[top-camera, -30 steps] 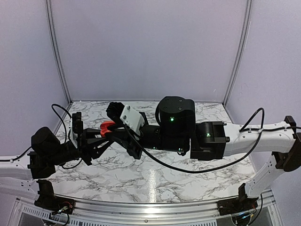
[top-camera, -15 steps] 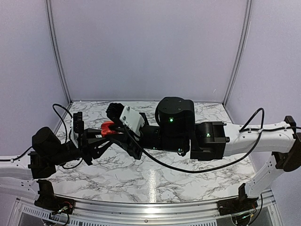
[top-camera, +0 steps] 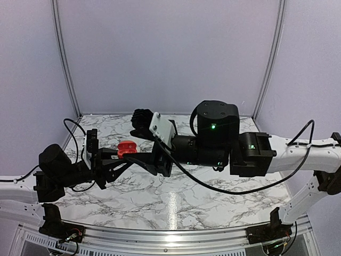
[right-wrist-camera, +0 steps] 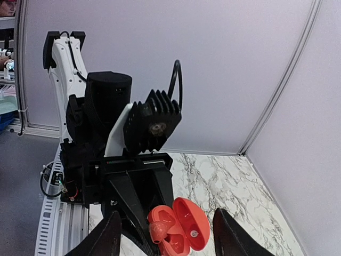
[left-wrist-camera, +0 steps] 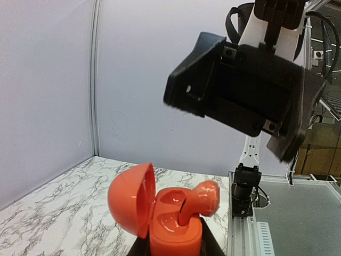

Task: Insert the wireless bluetooth earbuds into the charging case
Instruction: Adjust the left earbud in the left side groove of the charging case.

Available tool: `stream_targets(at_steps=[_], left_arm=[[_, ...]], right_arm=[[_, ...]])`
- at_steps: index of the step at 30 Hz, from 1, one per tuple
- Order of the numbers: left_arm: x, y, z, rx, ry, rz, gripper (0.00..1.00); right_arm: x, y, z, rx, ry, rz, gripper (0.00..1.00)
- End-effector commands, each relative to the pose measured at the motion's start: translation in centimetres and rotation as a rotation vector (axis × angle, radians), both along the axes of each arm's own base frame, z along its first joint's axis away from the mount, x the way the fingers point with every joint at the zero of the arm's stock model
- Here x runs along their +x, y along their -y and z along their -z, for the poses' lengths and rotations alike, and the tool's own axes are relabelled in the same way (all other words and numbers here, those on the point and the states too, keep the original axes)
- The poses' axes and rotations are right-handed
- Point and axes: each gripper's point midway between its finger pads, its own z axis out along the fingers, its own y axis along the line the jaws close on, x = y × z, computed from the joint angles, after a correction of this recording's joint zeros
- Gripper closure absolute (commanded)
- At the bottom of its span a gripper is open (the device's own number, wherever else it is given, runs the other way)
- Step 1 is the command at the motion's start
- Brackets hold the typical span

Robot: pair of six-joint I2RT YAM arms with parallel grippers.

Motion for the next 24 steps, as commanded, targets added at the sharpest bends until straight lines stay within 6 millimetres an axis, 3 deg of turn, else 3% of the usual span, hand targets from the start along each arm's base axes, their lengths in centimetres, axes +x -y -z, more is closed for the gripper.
stream_targets(at_steps=[1, 5, 8, 10, 20, 24], left_arm=[[-0.5, 0.0, -1.8, -0.050, 0.029, 0.028, 1.00], [-1.1, 0.4, -1.6, -0.037, 0.037, 0.072, 1.00], [-1.7, 0.6, -1.2, -0.022, 0.045, 0.107, 1.00], [-1.8, 0.8, -1.2, -0.015, 0.044, 0.119, 1.00], [-2.3, 1.3, -0.9, 0.004, 0.041, 0.162, 1.00], [-2.6, 1.4, -0.9, 0.005, 0.045, 0.179, 1.00]], right_arm=[[-1.2, 1.1, -1.7, 0.012, 0.023, -0.043, 0.41], [-1.5, 1.4, -1.7, -0.006, 0.020, -0.062, 0.34], [-1.3, 1.3, -0.7, -0.057, 0.017, -0.056, 0.09], [-1.3, 1.2, -0.3, -0.080, 0.010, -0.057, 0.02], [0.6, 1.1, 0.7, -0.104, -0.030, 0.016, 0.02], [2.3, 1.6, 0.8, -0.097, -0.049, 0.078, 0.03]])
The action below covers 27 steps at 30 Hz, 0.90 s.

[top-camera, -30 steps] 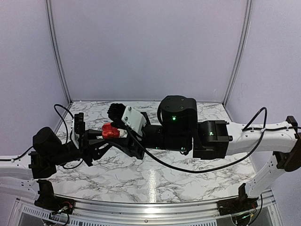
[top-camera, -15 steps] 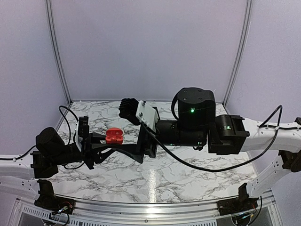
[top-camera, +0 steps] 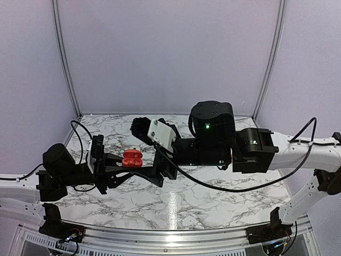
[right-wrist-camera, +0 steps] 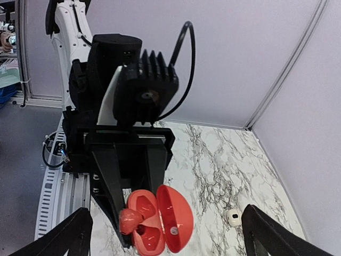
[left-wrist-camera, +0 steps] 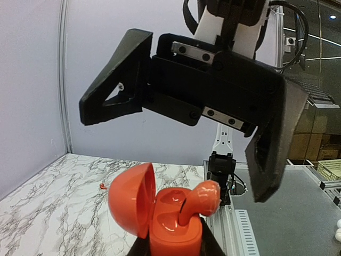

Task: Insert the wireless bluetooth earbuds into the charging case
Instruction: Adjust the left earbud in the left side groove of the charging case.

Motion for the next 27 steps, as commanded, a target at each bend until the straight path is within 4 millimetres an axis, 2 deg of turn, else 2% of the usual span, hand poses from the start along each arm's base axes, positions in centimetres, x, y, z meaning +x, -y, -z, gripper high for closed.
stream_targets(at_steps=[1, 5, 12, 18, 27], left_arm=[[-0.5, 0.1, -1.9, -0.039, 0.035, 0.030, 1.00], [-0.4, 0.1, -1.8, -0.035, 0.036, 0.029, 1.00], [-0.2, 0.1, -1.9, -0.037, 0.041, 0.014, 1.00], [-0.1, 0.0, -1.9, -0.038, 0.043, 0.010, 1.00], [-0.3, 0.4, -1.7, -0.026, 0.045, 0.030, 1.00]], right_arm=[[2.3, 0.5, -1.6, 0.046, -0.025, 0.089, 0.04], [3.2, 0.7, -1.7, 0.055, -0.049, 0.103, 0.05], [2.7, -0.1, -0.6, 0.025, -0.063, 0.062, 0.06], [3.2, -0.5, 0.2, 0.004, -0.067, 0.080, 0.07], [4.0, -0.8, -0.3, 0.034, -0.090, 0.097, 0.09]])
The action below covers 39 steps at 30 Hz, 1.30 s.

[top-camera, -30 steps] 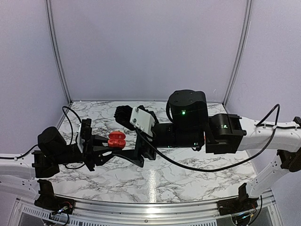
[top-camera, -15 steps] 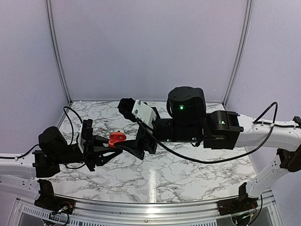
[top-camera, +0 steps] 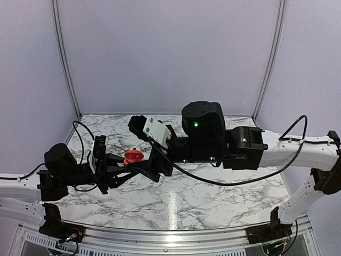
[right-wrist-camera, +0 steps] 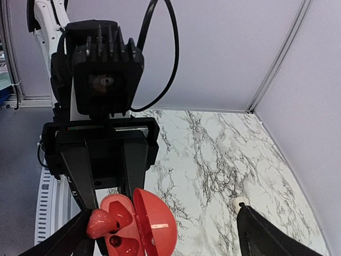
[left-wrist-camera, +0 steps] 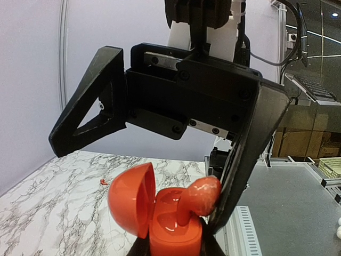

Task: Insert the wireless bluetooth earbuds into the charging case
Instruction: Adjust the left earbud in the left side groove of the charging case.

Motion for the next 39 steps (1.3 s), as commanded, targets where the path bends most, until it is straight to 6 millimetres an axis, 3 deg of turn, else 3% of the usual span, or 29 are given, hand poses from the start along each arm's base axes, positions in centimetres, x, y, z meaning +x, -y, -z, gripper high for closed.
stream_targets(at_steps=[1, 39], left_arm=[[-0.5, 0.2, -2.2, -0.043, 0.049, 0.031, 1.00], [-1.5, 0.1, -2.8, -0.052, 0.082, 0.075, 1.00]], right_arm=[[1.4, -0.2, -2.3, 0.063, -0.010, 0.038, 0.10], [2.1, -1.9, 0.7, 0.054, -0.161, -0.062, 0.10]])
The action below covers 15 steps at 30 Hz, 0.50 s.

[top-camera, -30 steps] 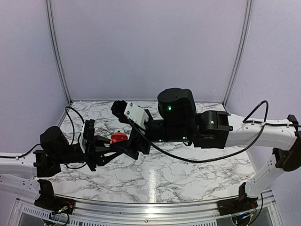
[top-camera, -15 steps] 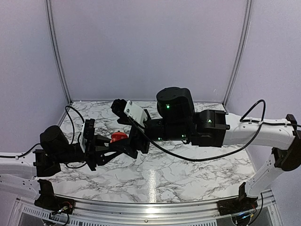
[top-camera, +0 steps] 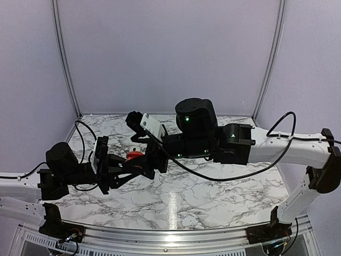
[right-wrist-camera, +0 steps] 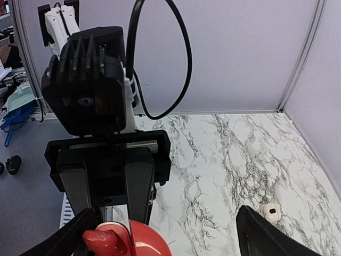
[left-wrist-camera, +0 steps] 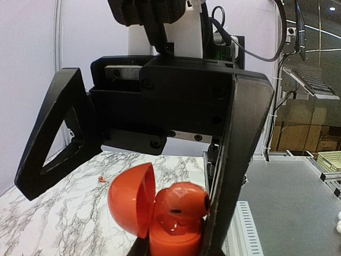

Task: Insert the wireless bluetooth earbuds into the charging case
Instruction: Adjust the left earbud in the left side groove of the charging case.

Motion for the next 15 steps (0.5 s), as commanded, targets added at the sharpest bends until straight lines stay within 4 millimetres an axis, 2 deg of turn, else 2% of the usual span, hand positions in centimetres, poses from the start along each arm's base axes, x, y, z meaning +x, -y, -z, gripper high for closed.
stream_targets(at_steps=[1, 9, 15], left_arm=[[-1.4, -0.3, -3.2, -0.080, 0.072, 0.060, 1.00], [-1.1, -0.5, -3.4, -0.088, 0.047, 0.042, 1.00], [-1.0, -0.4, -3.1, -0.082, 0.038, 0.039, 1.00]], right_arm=[[1.5, -0.3, 0.0, 0.010, -0.033, 0.023, 0.10], [-0.2, -0.5, 0.7, 0.002, -0.059, -0.083, 0.05], [-0.7, -0.2, 0.1, 0.010, -0.049, -0.111, 0.03]])
